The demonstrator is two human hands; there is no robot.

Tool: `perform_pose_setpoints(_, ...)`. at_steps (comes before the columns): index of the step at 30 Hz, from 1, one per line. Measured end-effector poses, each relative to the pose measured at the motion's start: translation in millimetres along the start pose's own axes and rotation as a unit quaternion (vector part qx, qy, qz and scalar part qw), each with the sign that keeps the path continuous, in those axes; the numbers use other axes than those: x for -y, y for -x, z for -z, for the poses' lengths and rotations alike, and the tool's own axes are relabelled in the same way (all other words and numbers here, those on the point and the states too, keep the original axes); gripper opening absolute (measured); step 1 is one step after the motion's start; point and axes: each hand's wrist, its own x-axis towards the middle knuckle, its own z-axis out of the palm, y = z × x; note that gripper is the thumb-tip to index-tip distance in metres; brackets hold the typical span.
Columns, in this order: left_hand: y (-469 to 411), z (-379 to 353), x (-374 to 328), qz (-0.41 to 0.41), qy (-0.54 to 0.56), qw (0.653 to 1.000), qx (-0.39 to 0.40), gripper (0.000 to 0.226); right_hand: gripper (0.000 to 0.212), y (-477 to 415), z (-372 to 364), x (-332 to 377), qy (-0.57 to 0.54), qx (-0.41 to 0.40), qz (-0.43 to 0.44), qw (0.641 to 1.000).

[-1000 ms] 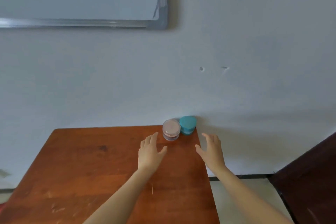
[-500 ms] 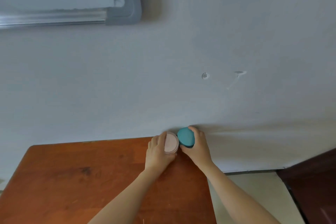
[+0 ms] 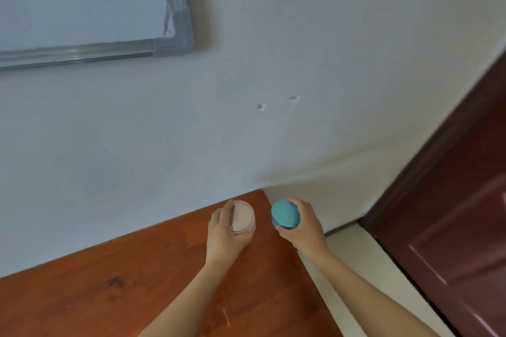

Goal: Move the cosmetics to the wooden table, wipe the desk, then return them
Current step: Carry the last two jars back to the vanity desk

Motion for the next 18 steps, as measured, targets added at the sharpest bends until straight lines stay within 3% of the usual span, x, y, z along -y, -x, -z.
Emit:
perform_pose_setpoints(9, 103, -18, -27, -0.166, 0.003, 0.971, 0.174, 0.089, 0.064, 174, 74, -6, 0.013, -0.163, -0.105, 0.981)
perform_pose_setpoints(18, 259, -99, -87, -0.291, 0.004, 0.894, 0.341, 0.093, 0.063, 370, 160, -63, -0.012, -0.315, -0.22, 0.923)
